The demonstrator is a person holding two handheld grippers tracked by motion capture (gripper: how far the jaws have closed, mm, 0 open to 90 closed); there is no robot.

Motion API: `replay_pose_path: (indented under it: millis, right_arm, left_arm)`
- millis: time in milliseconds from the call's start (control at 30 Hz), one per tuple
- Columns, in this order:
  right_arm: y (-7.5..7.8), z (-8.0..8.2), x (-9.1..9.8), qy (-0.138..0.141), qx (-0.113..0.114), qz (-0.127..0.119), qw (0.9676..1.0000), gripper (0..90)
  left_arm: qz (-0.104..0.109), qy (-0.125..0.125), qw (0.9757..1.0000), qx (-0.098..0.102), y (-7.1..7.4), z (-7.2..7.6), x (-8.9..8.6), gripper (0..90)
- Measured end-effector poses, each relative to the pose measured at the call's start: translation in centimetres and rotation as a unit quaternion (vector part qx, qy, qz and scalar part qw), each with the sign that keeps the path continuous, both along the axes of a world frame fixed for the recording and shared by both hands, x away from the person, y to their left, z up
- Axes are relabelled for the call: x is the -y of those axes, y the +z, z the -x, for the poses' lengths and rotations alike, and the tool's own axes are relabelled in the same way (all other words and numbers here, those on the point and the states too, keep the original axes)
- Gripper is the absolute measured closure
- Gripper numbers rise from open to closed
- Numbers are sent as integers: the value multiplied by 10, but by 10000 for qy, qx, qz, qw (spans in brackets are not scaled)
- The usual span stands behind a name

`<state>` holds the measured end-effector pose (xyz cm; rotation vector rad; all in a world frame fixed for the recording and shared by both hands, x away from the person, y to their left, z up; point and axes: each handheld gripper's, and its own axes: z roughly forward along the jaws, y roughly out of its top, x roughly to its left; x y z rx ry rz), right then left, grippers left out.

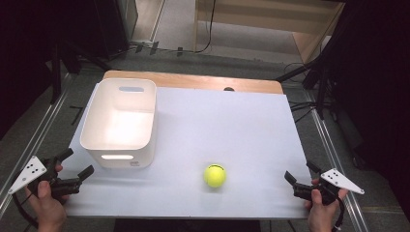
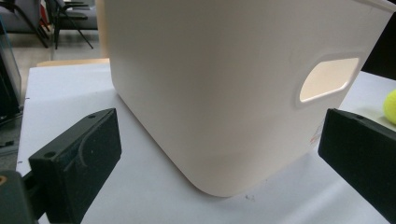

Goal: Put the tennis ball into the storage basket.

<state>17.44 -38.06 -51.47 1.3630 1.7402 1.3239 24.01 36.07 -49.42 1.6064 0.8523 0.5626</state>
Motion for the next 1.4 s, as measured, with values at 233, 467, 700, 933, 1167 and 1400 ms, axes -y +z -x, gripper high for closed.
replay_pose_path:
  millis: [233, 467, 700, 933, 1167, 1400]
  right_arm:
    - [3, 0, -1, 91, -46, 9, 9999, 0]
    - [13, -1, -10, 318, -21, 93, 9994, 0]
    - [25, -6, -33, 609, -154, 326, 9975, 0]
    - [32, -14, -60, 1023, -269, 504, 9931, 0]
    - [39, -23, -79, 1361, -340, 510, 9888, 0]
    - [41, -33, -95, 1724, -433, 495, 9828, 0]
  left_arm:
    - [-26, 17, 10000, 0, 0, 0, 1, 0]
    - [-88, 10, 10000, -6, 0, 0, 1, 0]
    - [-125, 20, 9999, 16, 0, 0, 2, 0]
    - [-120, 17, 9999, 22, 0, 1, 2, 0]
    - [-118, 11, 9999, 16, 0, 1, 2, 0]
    - [-186, -22, 9998, 5, 0, 1, 3, 0]
